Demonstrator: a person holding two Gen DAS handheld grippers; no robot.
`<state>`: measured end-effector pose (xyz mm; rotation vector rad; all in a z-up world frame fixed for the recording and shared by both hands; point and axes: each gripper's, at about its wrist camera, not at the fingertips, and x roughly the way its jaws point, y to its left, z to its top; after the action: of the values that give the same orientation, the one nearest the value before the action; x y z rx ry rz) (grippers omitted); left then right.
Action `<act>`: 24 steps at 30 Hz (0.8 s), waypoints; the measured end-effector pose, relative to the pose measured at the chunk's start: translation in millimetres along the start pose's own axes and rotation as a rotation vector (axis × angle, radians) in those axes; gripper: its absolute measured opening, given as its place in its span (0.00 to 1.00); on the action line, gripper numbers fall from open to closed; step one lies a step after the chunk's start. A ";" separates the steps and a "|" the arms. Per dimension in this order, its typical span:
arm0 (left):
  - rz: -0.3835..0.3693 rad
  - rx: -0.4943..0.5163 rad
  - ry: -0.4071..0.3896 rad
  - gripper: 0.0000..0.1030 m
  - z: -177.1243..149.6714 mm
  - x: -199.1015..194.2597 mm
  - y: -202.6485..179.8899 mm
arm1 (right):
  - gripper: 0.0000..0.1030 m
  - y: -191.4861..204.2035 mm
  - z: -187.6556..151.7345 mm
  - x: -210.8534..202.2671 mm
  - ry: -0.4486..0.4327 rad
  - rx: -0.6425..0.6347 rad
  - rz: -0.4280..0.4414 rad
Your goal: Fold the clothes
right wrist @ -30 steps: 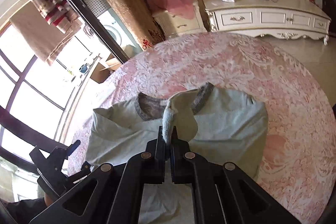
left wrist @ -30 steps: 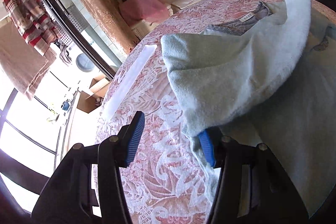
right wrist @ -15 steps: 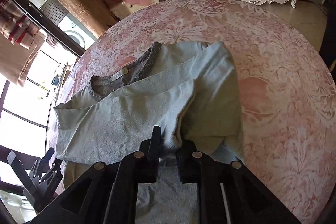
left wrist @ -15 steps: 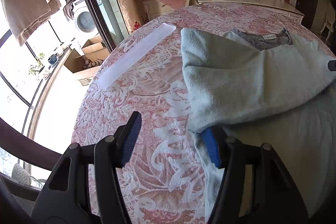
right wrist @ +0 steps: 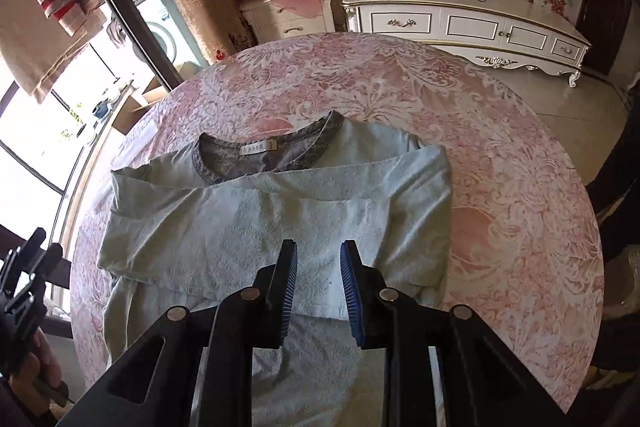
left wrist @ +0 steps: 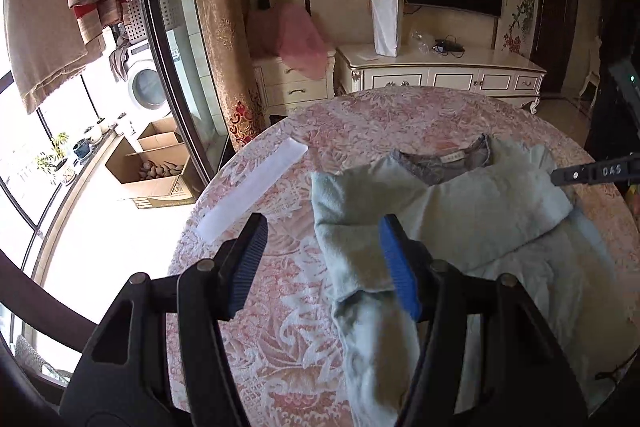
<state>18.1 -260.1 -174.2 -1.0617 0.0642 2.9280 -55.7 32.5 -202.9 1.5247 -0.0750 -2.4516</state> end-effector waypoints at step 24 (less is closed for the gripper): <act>-0.173 -0.098 0.172 0.52 0.8 62.6 39.2 | 0.23 -28.4 17.9 25.4 0.097 0.003 0.074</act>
<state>-32.0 -298.5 -212.5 -1.2622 -0.1617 2.7058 -87.6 52.3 -222.1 1.6093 -0.1148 -2.3187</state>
